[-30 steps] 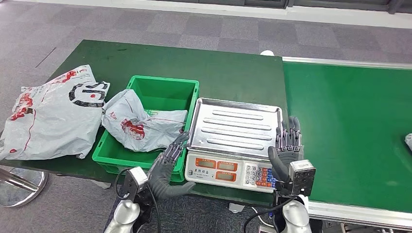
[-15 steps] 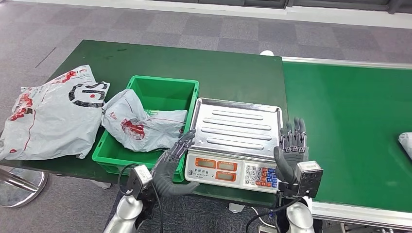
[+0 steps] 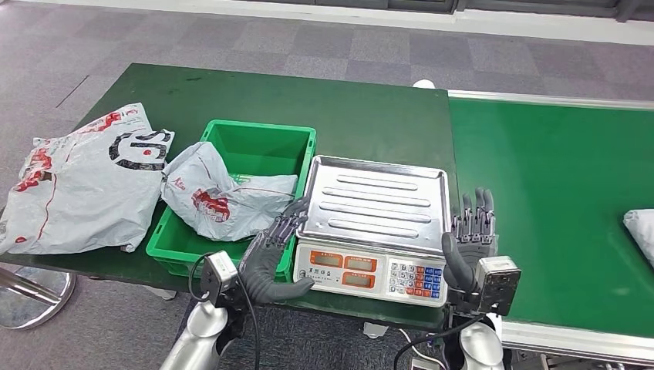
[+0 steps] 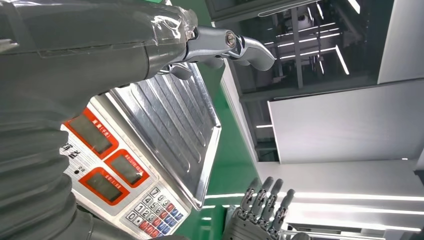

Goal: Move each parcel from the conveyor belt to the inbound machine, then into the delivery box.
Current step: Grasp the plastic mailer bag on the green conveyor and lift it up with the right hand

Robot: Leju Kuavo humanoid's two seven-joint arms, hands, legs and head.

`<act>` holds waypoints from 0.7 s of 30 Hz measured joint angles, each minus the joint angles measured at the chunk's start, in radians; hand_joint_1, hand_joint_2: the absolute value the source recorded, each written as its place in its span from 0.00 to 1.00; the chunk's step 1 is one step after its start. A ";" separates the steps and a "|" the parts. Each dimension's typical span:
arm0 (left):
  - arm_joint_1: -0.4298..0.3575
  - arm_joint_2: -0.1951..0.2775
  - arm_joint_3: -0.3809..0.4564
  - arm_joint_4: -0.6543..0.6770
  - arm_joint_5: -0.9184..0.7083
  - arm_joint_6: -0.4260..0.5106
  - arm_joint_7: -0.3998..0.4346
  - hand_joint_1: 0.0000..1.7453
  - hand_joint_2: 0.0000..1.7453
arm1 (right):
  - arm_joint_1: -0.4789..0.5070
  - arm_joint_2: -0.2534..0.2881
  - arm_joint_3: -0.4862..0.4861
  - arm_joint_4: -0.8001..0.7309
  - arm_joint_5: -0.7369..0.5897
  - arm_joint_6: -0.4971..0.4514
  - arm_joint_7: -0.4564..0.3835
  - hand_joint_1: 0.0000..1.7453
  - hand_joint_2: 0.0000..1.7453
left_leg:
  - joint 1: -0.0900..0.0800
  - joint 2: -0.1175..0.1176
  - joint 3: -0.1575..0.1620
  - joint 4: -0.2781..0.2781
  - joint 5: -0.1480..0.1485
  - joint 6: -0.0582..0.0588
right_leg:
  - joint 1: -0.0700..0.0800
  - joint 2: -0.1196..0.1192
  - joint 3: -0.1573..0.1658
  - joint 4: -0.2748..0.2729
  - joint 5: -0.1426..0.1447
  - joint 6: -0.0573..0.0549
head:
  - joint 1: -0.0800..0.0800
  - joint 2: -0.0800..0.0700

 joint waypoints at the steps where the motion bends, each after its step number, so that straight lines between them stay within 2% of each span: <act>1: 0.000 0.000 0.000 0.001 0.003 0.000 -0.004 0.00 1.00 | 0.003 0.000 0.000 -0.003 -0.017 0.016 0.010 0.00 1.00 | 0.000 0.000 0.000 0.000 0.000 0.000 | 0.000 0.000 0.000 0.000 0.000 0.000 | 0.000 0.000; 4: 0.001 0.000 0.000 0.003 0.008 -0.002 -0.009 0.00 1.00 | 0.010 0.000 0.000 -0.010 -0.055 0.048 0.029 0.00 1.00 | 0.000 0.000 0.000 0.000 0.000 0.000 | 0.000 0.000 0.000 0.000 0.000 0.000 | 0.000 0.000; 9: 0.002 0.000 0.000 0.009 0.017 -0.013 0.001 0.00 1.00 | 0.018 0.000 -0.001 -0.014 -0.044 0.035 0.036 0.00 1.00 | 0.000 0.000 0.000 0.000 0.000 0.000 | 0.000 0.000 0.000 0.000 0.000 0.000 | 0.000 0.000; 14: 0.003 0.002 0.000 0.015 0.030 -0.030 0.010 0.00 1.00 | 0.023 0.000 -0.001 -0.014 -0.092 0.061 0.079 0.00 1.00 | 0.000 0.000 0.000 0.000 0.000 0.000 | 0.000 0.000 0.000 0.000 0.000 0.000 | 0.000 0.000; 21: 0.006 0.006 0.000 0.015 0.029 -0.012 0.009 0.00 1.00 | 0.016 -0.005 -0.001 -0.010 -0.092 0.056 0.076 0.00 1.00 | 0.000 0.000 0.000 0.000 0.000 0.000 | 0.000 0.000 0.000 0.000 0.000 0.000 | 0.000 0.000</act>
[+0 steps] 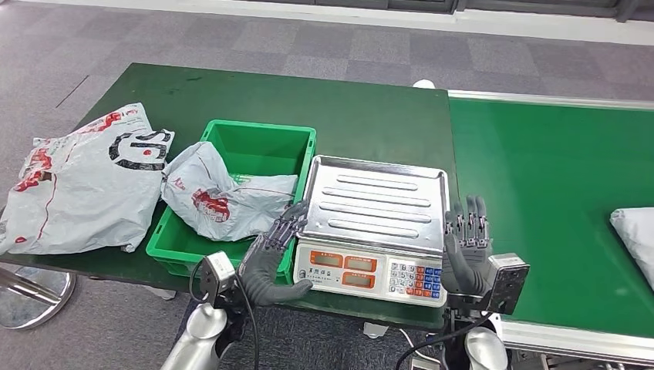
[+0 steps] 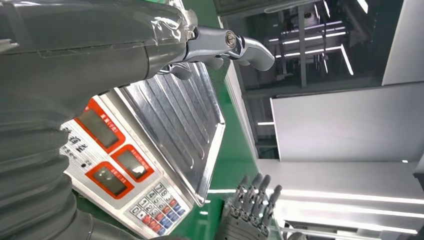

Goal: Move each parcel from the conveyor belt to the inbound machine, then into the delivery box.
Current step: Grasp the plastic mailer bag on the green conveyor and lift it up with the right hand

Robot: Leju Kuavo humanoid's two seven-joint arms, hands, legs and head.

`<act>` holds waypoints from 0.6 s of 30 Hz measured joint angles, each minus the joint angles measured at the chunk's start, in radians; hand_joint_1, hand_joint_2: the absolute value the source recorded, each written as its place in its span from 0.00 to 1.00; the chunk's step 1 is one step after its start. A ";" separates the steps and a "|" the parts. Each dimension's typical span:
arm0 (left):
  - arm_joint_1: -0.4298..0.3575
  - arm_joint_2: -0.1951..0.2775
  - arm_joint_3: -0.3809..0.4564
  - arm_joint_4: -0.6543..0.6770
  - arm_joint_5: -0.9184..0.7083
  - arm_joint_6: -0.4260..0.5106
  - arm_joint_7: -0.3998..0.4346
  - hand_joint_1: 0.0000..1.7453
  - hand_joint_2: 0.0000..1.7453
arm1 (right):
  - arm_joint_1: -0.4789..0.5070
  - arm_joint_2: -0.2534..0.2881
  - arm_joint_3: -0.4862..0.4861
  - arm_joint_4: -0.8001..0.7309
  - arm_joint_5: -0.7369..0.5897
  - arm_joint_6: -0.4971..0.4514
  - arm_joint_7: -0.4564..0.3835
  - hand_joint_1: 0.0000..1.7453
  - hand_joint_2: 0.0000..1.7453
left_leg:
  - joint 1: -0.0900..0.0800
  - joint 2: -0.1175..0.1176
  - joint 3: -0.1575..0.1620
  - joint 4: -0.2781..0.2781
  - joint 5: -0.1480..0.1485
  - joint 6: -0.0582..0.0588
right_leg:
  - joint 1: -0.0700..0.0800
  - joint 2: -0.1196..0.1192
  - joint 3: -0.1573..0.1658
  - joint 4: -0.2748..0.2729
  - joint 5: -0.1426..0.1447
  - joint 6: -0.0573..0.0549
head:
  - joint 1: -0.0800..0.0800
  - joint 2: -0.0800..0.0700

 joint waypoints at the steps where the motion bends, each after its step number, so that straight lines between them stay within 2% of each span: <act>1: 0.001 0.001 0.000 0.000 -0.001 0.004 0.000 0.00 1.00 | -0.003 -0.001 0.000 0.002 0.002 -0.003 -0.003 0.00 1.00 | 0.000 0.000 0.000 0.000 0.000 0.000 | 0.000 0.000 0.000 0.000 0.000 0.000 | 0.000 0.000; 8: 0.010 0.010 0.000 -0.002 -0.001 0.013 -0.006 0.00 1.00 | -0.022 -0.004 0.000 0.022 0.011 -0.023 -0.015 0.00 1.00 | 0.000 0.000 0.000 0.000 0.000 0.000 | 0.000 0.000 0.000 0.000 0.000 0.000 | 0.000 0.000; 11: 0.014 0.011 0.002 -0.006 -0.004 0.017 0.007 0.00 1.00 | -0.030 -0.004 0.000 0.030 0.043 -0.065 -0.015 0.00 1.00 | 0.000 0.000 0.000 0.000 0.000 0.000 | 0.000 0.000 0.000 0.000 0.000 0.000 | 0.000 0.000; 14: 0.016 0.011 0.002 -0.017 -0.031 0.050 0.021 0.00 1.00 | -0.036 -0.004 -0.001 0.032 0.066 -0.107 -0.002 0.00 1.00 | 0.000 0.000 0.000 0.000 0.000 0.000 | 0.000 0.000 0.000 0.000 0.000 0.000 | 0.000 0.000; 18: 0.018 0.011 0.002 -0.031 -0.059 0.092 0.027 0.00 1.00 | -0.036 -0.004 -0.012 0.027 0.061 -0.112 0.008 0.00 1.00 | 0.000 0.000 0.000 0.000 0.000 0.000 | 0.000 0.000 0.000 0.000 0.000 0.000 | 0.000 0.000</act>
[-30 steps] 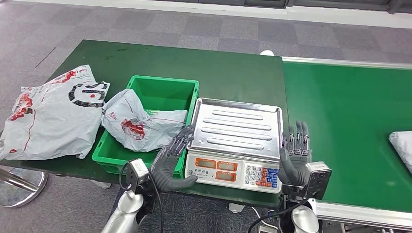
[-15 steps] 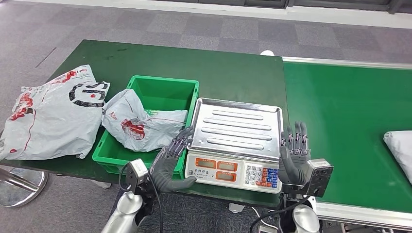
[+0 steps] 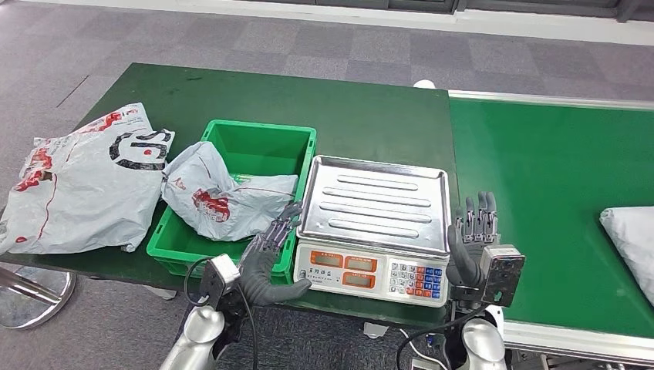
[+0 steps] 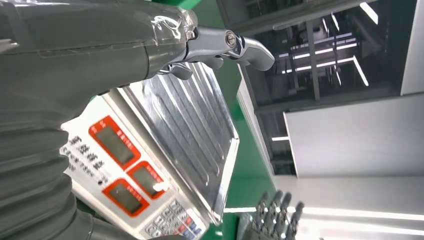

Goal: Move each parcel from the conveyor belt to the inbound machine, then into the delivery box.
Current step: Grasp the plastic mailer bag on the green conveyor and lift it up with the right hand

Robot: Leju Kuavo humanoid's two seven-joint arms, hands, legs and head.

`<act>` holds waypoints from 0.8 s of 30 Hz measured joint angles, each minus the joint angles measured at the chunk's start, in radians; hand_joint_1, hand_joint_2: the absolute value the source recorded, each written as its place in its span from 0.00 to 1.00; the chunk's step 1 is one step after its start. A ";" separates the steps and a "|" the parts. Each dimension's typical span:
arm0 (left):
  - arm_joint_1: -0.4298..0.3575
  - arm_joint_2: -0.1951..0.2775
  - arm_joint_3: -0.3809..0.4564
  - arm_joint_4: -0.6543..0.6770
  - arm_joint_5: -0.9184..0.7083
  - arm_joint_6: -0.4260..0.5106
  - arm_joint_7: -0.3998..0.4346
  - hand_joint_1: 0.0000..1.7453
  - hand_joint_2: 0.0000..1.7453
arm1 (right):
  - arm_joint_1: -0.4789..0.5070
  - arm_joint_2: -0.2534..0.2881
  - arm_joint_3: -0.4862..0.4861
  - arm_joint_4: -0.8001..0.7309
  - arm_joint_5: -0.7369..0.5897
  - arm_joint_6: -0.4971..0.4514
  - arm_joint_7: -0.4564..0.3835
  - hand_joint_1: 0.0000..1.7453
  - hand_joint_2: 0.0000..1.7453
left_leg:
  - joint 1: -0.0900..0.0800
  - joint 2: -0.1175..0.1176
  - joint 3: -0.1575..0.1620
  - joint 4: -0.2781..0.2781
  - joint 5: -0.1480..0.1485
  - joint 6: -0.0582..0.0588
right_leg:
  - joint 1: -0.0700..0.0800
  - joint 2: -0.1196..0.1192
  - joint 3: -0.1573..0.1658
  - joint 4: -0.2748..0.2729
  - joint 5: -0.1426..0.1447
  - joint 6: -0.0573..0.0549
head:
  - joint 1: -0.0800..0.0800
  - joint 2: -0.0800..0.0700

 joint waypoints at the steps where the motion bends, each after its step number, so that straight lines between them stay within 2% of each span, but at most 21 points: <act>1: 0.000 0.000 0.000 -0.001 -0.001 0.002 0.000 0.00 1.00 | 0.000 0.000 -0.002 -0.001 -0.001 0.001 0.000 0.00 1.00 | 0.000 0.000 0.000 0.000 0.000 0.000 | 0.000 0.000 0.000 0.000 0.000 0.000 | 0.000 0.000; 13: 0.001 -0.001 0.000 -0.012 0.002 0.015 0.004 0.00 1.00 | 0.001 -0.001 -0.013 -0.007 0.015 -0.013 0.000 0.00 1.00 | 0.000 0.000 0.000 0.000 0.000 0.000 | 0.000 0.000 0.000 0.000 0.000 0.000 | 0.000 0.000; 15: 0.002 -0.004 0.000 -0.014 0.008 0.034 0.010 0.00 1.00 | 0.002 -0.001 -0.016 -0.010 0.069 -0.067 -0.009 0.00 1.00 | 0.000 0.000 0.000 0.000 0.000 0.000 | 0.000 0.000 0.000 0.000 0.000 0.000 | 0.000 0.000; 19: 0.008 -0.013 0.000 -0.033 -0.006 0.085 0.015 0.00 1.00 | 0.007 0.008 -0.022 -0.030 0.209 -0.271 -0.039 0.00 1.00 | 0.000 0.000 0.000 0.000 0.000 0.000 | 0.000 0.000 0.000 0.000 0.000 0.000 | 0.000 0.000; 21: 0.009 -0.017 0.000 -0.043 -0.003 0.085 0.019 0.00 1.00 | 0.008 0.011 -0.022 -0.037 0.165 -0.276 -0.039 0.00 1.00 | 0.000 0.000 0.000 0.000 0.000 0.000 | 0.000 0.000 0.000 0.000 0.000 0.000 | 0.000 0.000; 24: 0.007 -0.018 0.000 -0.047 0.008 0.070 0.018 0.00 1.00 | 0.007 0.012 -0.026 -0.038 0.034 -0.219 -0.043 0.00 1.00 | 0.000 0.000 0.000 0.000 0.000 0.000 | 0.000 0.000 0.000 0.000 0.000 0.000 | 0.000 0.000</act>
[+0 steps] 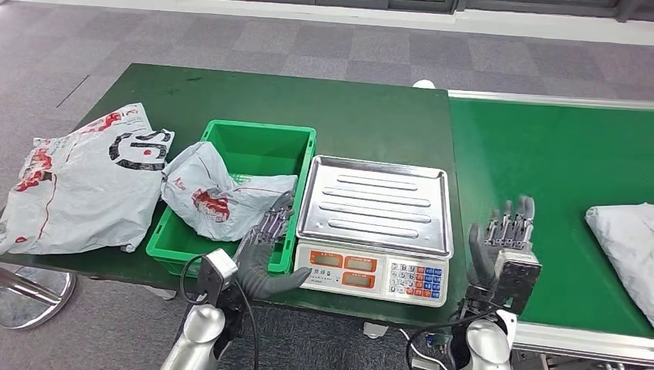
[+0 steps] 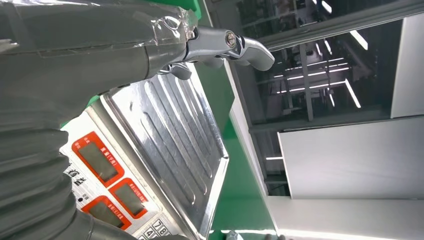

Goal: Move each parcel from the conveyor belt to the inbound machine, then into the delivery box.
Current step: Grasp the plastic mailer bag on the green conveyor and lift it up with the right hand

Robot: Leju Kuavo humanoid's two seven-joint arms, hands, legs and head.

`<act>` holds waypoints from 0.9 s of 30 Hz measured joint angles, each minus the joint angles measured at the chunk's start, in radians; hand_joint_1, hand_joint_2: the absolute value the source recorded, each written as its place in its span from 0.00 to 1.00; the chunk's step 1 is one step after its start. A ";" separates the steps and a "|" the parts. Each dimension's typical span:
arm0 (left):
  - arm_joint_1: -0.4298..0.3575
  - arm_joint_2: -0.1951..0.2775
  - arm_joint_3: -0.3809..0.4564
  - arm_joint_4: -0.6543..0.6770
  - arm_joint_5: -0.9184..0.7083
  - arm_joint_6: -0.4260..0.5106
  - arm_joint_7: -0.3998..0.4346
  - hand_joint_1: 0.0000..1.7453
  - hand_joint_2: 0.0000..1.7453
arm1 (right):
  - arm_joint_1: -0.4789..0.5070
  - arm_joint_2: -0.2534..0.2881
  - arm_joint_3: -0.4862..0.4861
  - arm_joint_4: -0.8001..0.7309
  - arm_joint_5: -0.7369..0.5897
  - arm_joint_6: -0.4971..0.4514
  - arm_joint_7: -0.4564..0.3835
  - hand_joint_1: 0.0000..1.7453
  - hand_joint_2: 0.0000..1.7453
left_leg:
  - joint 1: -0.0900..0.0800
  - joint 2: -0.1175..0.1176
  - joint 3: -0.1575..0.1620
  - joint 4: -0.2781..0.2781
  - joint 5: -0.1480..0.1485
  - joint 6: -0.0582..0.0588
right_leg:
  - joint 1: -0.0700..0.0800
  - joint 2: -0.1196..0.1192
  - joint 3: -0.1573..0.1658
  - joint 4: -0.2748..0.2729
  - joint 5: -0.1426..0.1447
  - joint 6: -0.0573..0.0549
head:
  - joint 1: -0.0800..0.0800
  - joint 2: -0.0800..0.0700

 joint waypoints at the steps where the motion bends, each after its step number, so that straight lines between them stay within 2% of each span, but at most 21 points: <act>1: 0.000 0.000 0.000 0.000 -0.003 0.003 -0.005 0.00 1.00 | 0.000 0.000 -0.004 0.000 -0.025 0.010 -0.003 0.00 1.00 | 0.000 0.000 0.000 0.000 0.000 0.000 | 0.000 0.000 0.000 0.000 0.000 0.000 | 0.000 0.000; 7: -0.001 0.000 -0.001 -0.005 -0.003 0.008 -0.029 0.00 1.00 | -0.001 0.000 -0.018 0.000 -0.047 0.026 -0.035 0.00 1.00 | 0.000 0.000 0.000 0.000 0.000 0.000 | 0.000 0.000 0.000 0.000 0.000 0.000 | 0.000 0.000; 16: -0.038 0.000 -0.002 0.029 0.021 0.037 -0.069 0.00 1.00 | -0.020 -0.008 -0.019 0.011 -0.017 -0.018 -0.068 0.00 1.00 | 0.000 0.000 0.000 0.000 0.000 0.000 | 0.000 0.000 0.000 0.000 0.000 0.000 | 0.000 0.000; 21: -0.045 0.002 -0.002 0.049 0.124 -0.083 -0.028 0.00 1.00 | -0.037 -0.017 -0.020 0.014 -0.002 -0.027 -0.065 0.00 1.00 | 0.000 0.000 0.000 0.000 0.000 0.000 | 0.000 0.000 0.000 0.000 0.000 0.000 | 0.000 0.000; 27: -0.060 -0.002 -0.002 0.071 0.112 -0.068 -0.027 0.00 1.00 | -0.052 -0.021 -0.020 0.026 0.006 -0.039 -0.055 0.00 1.00 | 0.000 0.000 0.000 0.000 0.000 0.000 | 0.000 0.000 0.000 0.000 0.000 0.000 | 0.000 0.000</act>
